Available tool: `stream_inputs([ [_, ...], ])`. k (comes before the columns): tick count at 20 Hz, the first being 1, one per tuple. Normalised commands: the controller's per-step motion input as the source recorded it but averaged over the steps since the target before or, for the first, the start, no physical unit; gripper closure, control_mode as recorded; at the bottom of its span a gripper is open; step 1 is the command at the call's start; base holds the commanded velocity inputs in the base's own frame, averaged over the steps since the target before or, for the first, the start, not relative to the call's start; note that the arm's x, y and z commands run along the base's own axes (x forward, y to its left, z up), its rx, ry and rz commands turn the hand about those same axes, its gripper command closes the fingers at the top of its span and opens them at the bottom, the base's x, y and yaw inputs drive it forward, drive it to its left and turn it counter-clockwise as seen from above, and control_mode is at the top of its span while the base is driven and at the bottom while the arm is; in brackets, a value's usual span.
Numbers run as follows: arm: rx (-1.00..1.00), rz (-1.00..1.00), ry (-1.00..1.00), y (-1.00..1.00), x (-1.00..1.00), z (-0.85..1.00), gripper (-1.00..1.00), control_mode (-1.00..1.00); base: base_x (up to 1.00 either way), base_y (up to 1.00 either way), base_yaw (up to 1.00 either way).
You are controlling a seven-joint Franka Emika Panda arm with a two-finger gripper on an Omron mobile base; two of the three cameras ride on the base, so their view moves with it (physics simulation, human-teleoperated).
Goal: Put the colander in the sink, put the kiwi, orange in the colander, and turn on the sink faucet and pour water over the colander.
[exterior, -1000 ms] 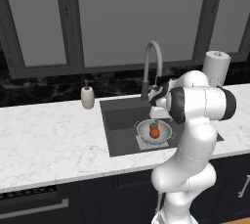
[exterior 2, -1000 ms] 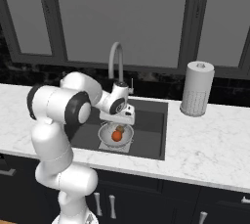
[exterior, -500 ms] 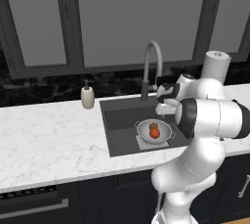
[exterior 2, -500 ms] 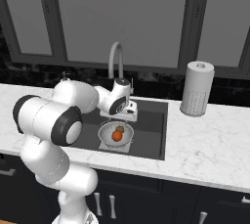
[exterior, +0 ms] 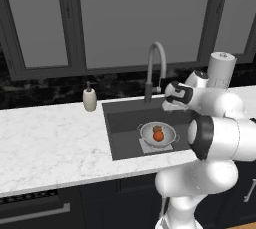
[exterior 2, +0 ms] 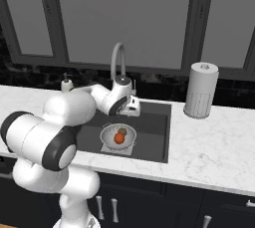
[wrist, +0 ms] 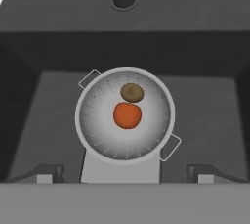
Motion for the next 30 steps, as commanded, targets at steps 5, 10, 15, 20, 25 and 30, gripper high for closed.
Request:
stream_inputs([
  [5,0.01,0.00,-0.25,-0.20,0.00,0.27,-1.00,-1.00,0.00,0.00,0.00],
  [10,0.04,0.00,-0.23,-0.24,0.26,0.07,-1.00,-1.00,0.00,0.00,0.00],
  [15,0.06,0.00,-0.26,-0.23,0.30,0.00,-1.00,-1.00,0.00,0.00,0.00],
  [20,0.10,0.00,-0.28,-0.11,0.39,0.00,-1.00,-1.00,0.00,0.00,0.00],
  [25,0.13,0.00,-0.28,0.00,0.29,0.00,-1.00,-1.00,0.00,0.00,0.00],
  [30,0.10,0.00,-0.25,-0.01,0.23,0.02,-1.00,-1.00,0.00,0.00,0.00],
])
